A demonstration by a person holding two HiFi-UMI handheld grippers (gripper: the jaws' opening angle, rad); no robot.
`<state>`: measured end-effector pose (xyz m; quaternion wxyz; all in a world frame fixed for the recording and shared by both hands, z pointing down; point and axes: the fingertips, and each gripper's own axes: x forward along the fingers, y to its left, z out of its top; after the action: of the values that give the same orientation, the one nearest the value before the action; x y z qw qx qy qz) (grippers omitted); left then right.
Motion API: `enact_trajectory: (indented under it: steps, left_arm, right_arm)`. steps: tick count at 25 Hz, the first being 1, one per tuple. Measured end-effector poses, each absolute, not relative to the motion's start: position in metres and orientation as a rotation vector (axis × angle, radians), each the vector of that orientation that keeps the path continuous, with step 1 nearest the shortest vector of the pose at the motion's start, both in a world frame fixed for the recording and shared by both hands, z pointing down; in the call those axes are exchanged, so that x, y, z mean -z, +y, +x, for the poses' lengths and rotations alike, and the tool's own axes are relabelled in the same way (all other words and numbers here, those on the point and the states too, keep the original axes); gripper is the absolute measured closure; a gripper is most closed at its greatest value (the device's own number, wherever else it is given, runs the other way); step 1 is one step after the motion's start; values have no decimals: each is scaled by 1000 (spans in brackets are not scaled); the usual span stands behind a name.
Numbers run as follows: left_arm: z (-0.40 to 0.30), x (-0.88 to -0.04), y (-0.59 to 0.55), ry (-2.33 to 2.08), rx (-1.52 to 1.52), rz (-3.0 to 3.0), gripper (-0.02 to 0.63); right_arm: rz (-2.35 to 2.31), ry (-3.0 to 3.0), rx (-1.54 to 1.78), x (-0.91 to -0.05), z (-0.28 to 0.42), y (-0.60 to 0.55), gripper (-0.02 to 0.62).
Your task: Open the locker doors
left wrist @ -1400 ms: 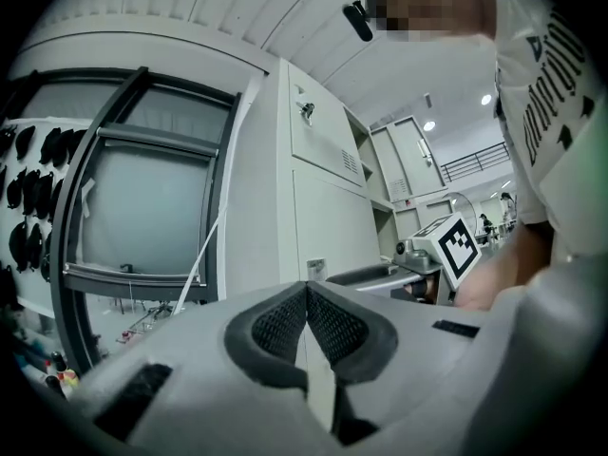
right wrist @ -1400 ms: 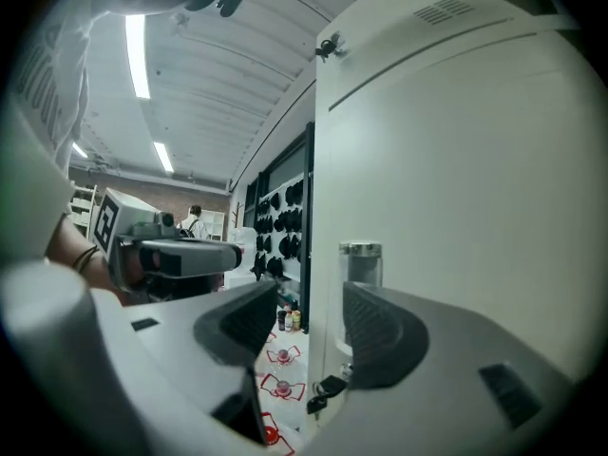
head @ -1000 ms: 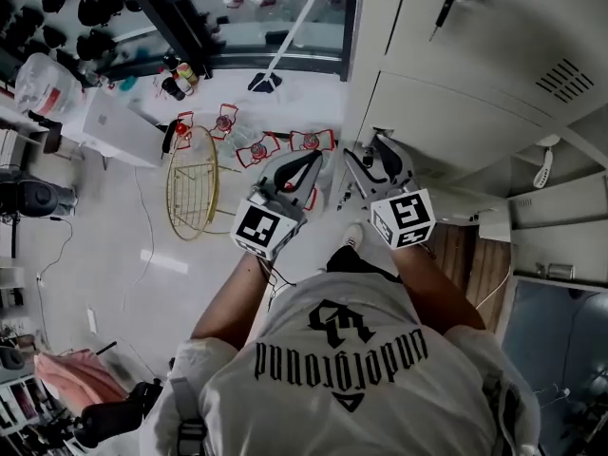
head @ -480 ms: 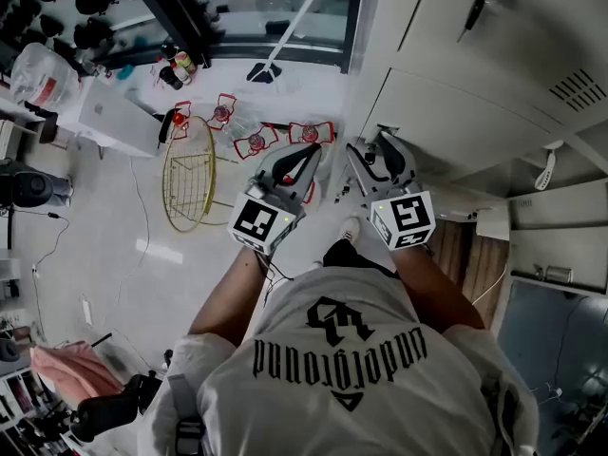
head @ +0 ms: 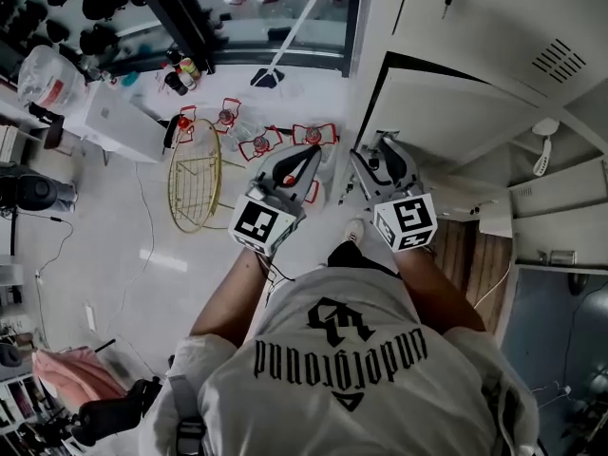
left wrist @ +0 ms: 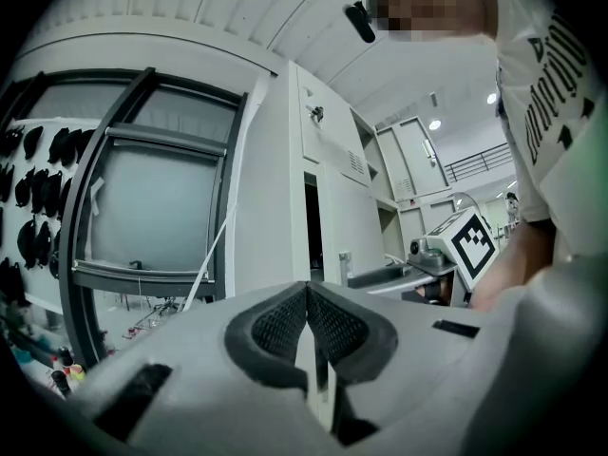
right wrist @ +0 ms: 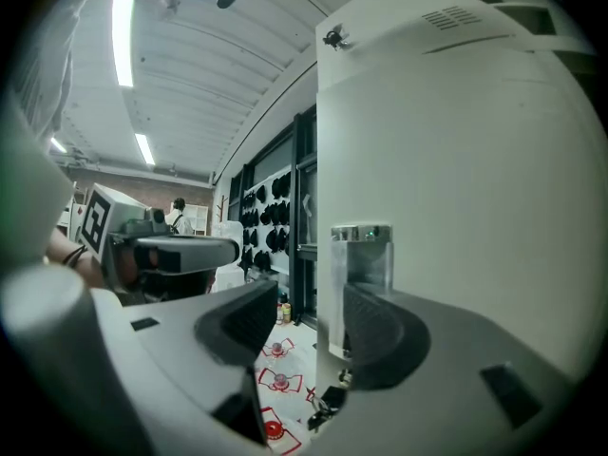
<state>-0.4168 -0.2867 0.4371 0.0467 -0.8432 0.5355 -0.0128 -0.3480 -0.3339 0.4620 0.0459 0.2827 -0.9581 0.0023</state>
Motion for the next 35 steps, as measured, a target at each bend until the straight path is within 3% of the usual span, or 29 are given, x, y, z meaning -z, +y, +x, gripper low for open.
enact_trajectory:
  steps: [18,35]
  left_arm:
    - [-346,-439,-231,1396,16,-2704,598]
    - [-238,-434,-250,1236,-25,-2792,598]
  right_arm:
    - [1094,-2812,-12,-466,-267,-262,477]
    - [977,-2796,-23,-468,-175,-215,459]
